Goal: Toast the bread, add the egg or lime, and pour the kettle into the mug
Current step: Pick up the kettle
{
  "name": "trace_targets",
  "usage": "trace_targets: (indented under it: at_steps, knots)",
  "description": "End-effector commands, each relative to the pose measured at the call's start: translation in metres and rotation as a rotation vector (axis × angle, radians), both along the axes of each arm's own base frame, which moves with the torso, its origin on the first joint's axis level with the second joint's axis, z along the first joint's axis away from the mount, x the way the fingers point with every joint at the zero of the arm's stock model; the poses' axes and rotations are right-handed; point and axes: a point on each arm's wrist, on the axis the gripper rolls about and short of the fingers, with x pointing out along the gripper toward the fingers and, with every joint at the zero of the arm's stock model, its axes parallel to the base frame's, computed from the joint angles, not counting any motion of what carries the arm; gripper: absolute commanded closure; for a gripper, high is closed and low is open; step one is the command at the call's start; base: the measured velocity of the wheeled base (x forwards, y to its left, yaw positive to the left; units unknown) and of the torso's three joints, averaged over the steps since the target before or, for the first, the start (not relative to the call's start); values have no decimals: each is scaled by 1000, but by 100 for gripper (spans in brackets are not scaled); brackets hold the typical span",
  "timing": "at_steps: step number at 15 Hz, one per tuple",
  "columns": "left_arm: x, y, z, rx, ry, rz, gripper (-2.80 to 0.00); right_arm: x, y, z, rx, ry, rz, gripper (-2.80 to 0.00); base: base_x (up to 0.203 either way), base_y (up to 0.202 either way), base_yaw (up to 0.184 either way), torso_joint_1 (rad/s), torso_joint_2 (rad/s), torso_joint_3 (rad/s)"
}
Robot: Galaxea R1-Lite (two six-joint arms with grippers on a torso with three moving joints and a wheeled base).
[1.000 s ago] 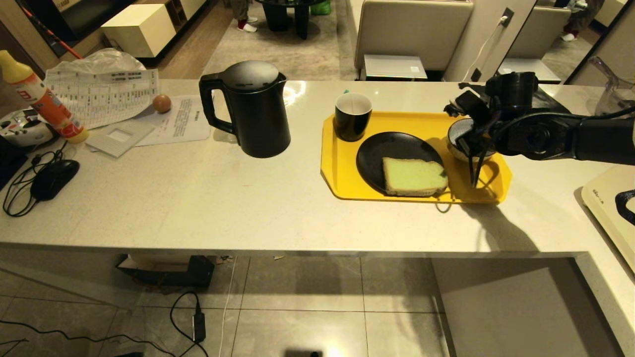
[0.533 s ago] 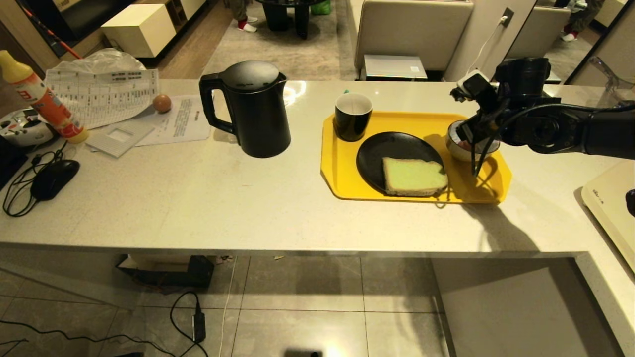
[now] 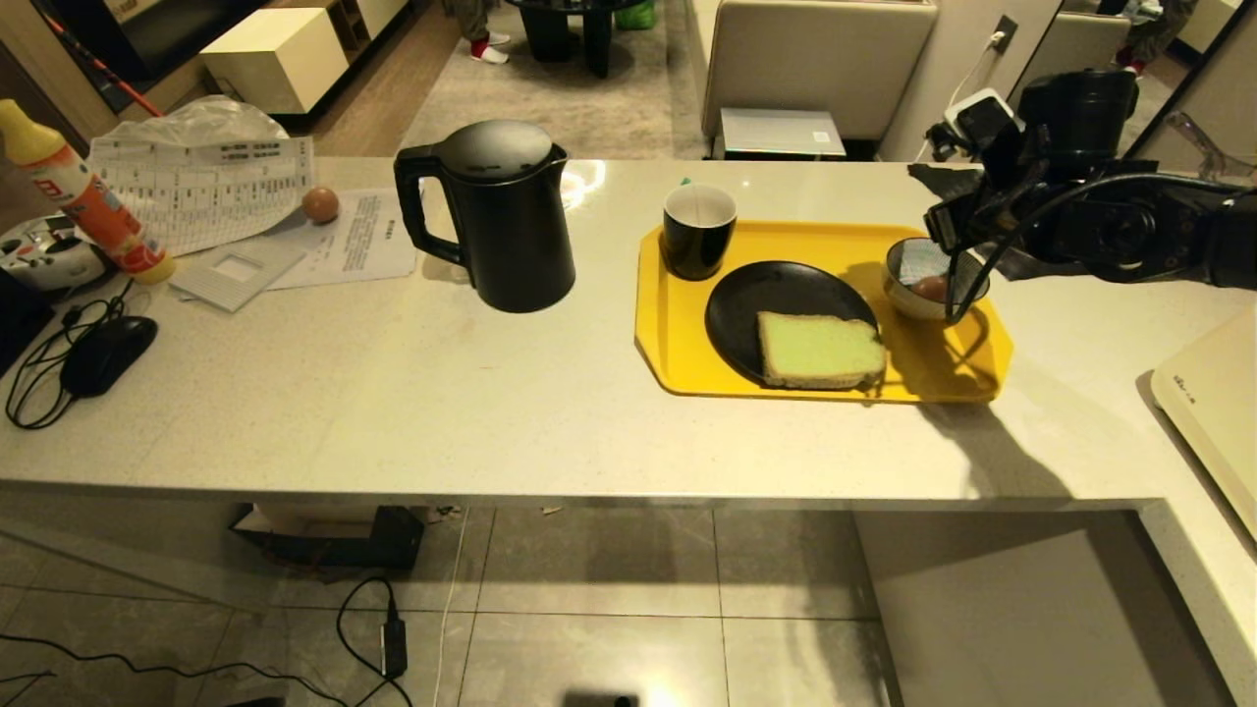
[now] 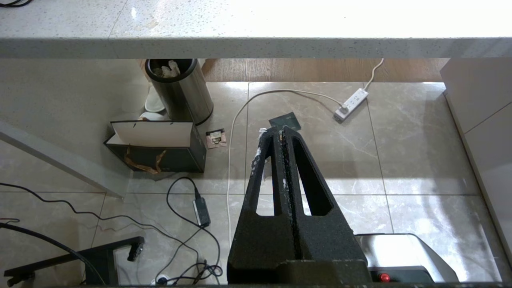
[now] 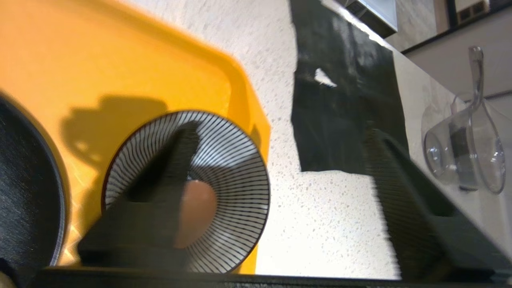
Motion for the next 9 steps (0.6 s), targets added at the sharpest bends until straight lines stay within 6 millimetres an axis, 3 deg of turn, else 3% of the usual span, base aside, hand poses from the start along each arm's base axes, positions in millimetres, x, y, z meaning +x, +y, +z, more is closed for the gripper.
trace_targets:
  at_steps: [1, 5, 9]
  knots:
    - [0, 0, 0, 0, 1, 1, 0, -22, -2, 26, 26, -62, 10, 0, 0, 0, 0, 0, 0, 0]
    - [0, 0, 0, 0, 1, 0, 0, -66, -5, 54, 125, -125, 116, 0, 0, 0, 0, 0, 0, 0]
    - [0, 0, 0, 0, 1, 0, 0, -121, -10, 69, 225, -148, 227, 0, 0, 0, 0, 0, 0, 0]
